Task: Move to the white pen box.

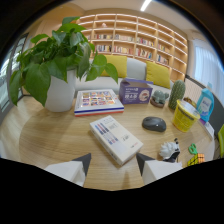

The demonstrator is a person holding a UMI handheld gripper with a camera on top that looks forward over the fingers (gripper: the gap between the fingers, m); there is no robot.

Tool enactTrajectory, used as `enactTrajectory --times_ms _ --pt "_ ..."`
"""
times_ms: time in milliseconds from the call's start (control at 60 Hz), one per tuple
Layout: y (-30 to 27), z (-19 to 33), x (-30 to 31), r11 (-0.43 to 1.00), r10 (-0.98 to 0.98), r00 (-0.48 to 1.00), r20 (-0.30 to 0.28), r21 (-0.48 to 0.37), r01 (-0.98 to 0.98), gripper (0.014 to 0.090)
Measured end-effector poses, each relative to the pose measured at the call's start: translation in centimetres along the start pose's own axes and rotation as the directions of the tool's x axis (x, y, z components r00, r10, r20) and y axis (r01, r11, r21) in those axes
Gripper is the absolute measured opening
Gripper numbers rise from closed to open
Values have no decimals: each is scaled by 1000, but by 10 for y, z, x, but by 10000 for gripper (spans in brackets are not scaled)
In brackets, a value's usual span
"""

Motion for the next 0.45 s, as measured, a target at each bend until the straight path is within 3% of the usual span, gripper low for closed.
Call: enactTrajectory --times_ms 450 --pt "-4 4 0 1000 6 1000 2 8 -6 860"
